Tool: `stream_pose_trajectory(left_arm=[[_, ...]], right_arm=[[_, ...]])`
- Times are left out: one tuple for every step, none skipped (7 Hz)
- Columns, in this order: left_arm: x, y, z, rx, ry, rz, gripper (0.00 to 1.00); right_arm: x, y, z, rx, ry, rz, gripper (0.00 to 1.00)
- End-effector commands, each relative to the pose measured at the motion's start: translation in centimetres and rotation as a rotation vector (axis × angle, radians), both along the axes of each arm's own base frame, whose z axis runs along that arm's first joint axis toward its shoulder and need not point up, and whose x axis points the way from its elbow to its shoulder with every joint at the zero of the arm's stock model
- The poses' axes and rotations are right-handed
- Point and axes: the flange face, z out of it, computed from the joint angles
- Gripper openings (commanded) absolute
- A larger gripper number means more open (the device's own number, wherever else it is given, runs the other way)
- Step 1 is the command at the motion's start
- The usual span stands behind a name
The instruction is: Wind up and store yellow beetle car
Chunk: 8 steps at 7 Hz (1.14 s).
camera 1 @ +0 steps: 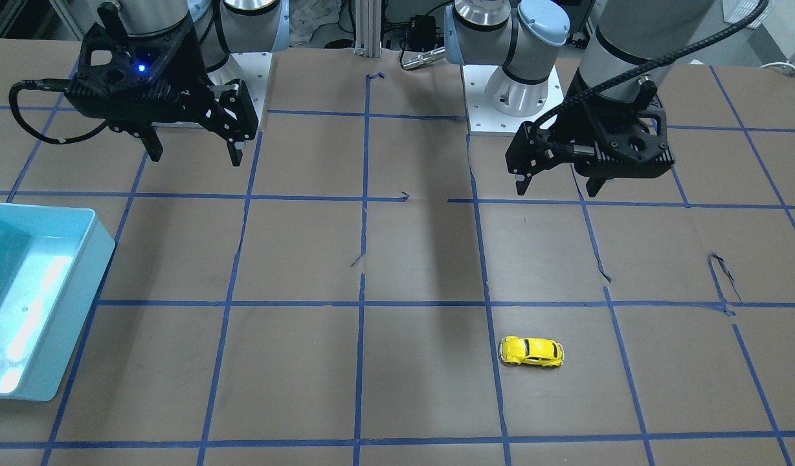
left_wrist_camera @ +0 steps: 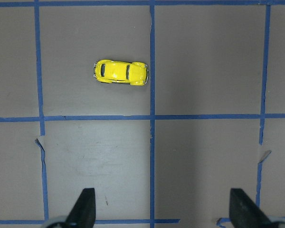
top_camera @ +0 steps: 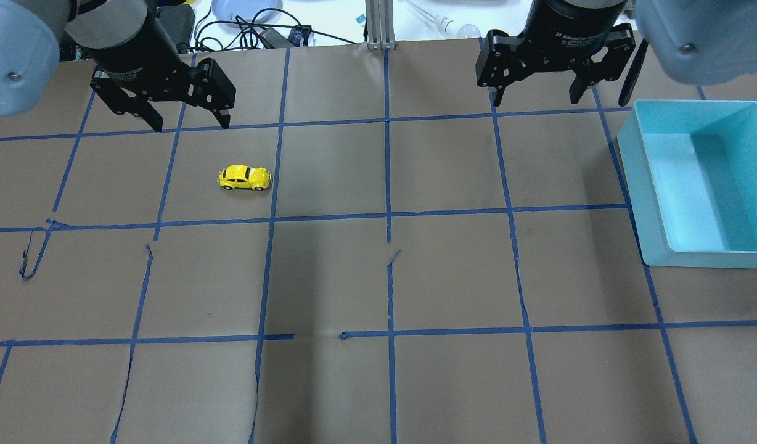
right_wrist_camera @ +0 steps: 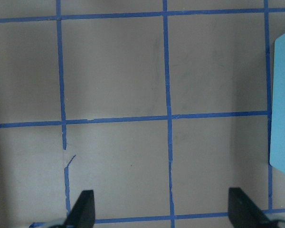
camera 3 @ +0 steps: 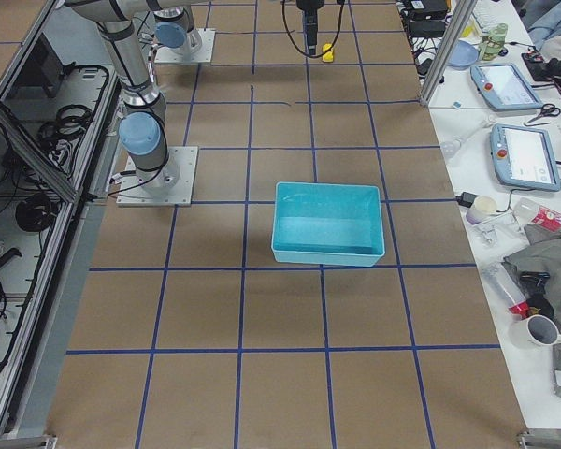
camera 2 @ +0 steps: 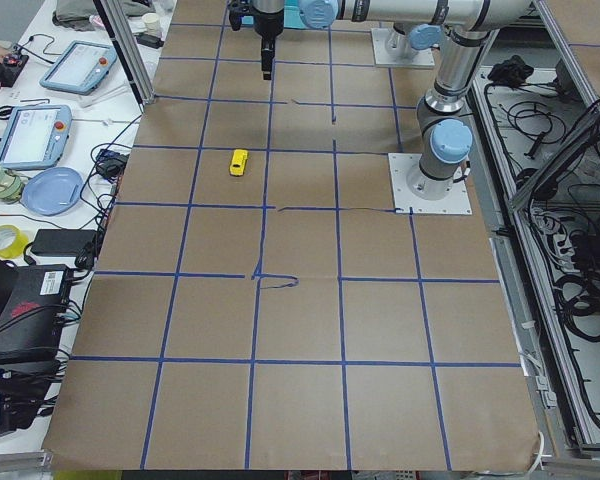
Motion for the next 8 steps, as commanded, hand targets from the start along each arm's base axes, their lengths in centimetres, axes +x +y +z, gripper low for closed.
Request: stream_pose_trajectory(left_arm=[[0.0,0.6,-1.2,0.020,0.004,-0.005,1.00],[0.0,0.7,-1.4,0.025,0.004,-0.004,1.00],[0.1,0.9,-1.2,0.022,-0.004,-0.002,1.00],[0.8,0.7,-0.9,0.014,-0.004,0.012,1.00],[0.9,1.1,-0.5,0.013,-0.022,0.011,1.00],[0.9,1.2,-0.3,0.009,-0.022,0.011,1.00],[0.8,1.3,-0.5,0.013,-0.030,0.008,1.00],[0.9,1.4,-0.3,0.012,-0.030,0.010,1.00]], right_arm=[[0.0,0.0,0.0,0.000,0.001,0.000,1.00],[0.1,0.0,0.0,0.000,0.000,0.000,1.00],[0.1,0.0,0.0,0.000,0.000,0.000,1.00],[0.1,0.0,0.0,0.000,0.000,0.000,1.00],[0.1,0.0,0.0,0.000,0.000,0.000,1.00],[0.1,0.0,0.0,0.000,0.000,0.000,1.00],[0.1,0.0,0.0,0.000,0.000,0.000,1.00],[0.1,0.0,0.0,0.000,0.000,0.000,1.00]])
